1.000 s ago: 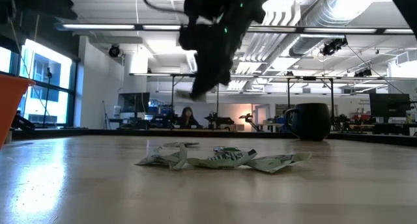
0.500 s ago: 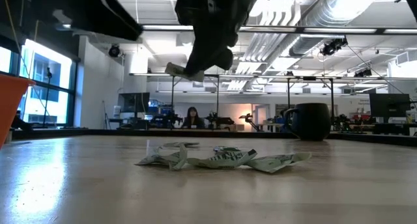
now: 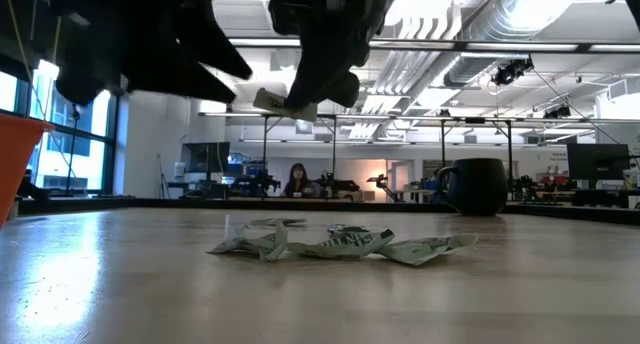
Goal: Pick and place items into bin
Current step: Put the white stevia packet into the orange bin
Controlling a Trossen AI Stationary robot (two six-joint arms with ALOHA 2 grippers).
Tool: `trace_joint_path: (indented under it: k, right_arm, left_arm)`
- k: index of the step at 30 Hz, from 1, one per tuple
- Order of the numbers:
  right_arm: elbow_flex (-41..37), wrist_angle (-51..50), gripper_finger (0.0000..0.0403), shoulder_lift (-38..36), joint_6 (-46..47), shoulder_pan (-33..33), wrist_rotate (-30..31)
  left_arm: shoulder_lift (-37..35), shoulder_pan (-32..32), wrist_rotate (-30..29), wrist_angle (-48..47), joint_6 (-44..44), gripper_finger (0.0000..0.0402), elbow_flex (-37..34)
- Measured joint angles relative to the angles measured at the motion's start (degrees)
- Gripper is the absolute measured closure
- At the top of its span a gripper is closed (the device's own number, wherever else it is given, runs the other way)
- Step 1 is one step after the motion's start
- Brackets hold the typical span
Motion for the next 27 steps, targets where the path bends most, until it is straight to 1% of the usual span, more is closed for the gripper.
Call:
trace_joint_path:
  k: [4, 8, 11, 13, 18, 22, 27]
  right_arm:
    - [0.0, 0.0, 0.0393, 0.0, -0.8, 0.0, -0.3]
    - [0.0, -0.3, 0.0396, 0.0, -1.7, -0.1, -0.7]
    - [0.0, -0.7, 0.0394, 0.0, -1.9, -0.1, -0.9]
    - [0.0, -0.8, 0.0392, 0.0, -2.0, -0.1, -0.9]
    - [0.0, -0.9, 0.0394, 0.0, -2.4, -0.1, -0.9]
    - [0.1, -1.0, 0.0395, -0.1, -2.4, -0.1, -0.9]
    - [0.1, -1.1, 0.0391, -0.1, -2.1, -0.1, -1.0]
  left_arm:
    - [3.2, 2.2, -1.8, 4.9, 1.5, 0.0167, 0.0]
    - [4.9, 4.8, -1.8, 8.1, 2.9, 0.0167, 0.0]
    - [4.7, 6.1, -1.0, 9.3, 3.2, 0.0174, 0.0]
    - [4.7, 6.8, 1.2, 9.1, 3.2, 0.0189, 0.0]
    - [4.7, 8.0, 7.8, 9.2, 3.2, 0.0246, 0.0]
    - [4.7, 7.9, 7.8, 10.7, 5.4, 0.0283, 0.0]
    - [4.7, 7.9, 9.8, 11.7, 5.8, 0.0305, 0.0]
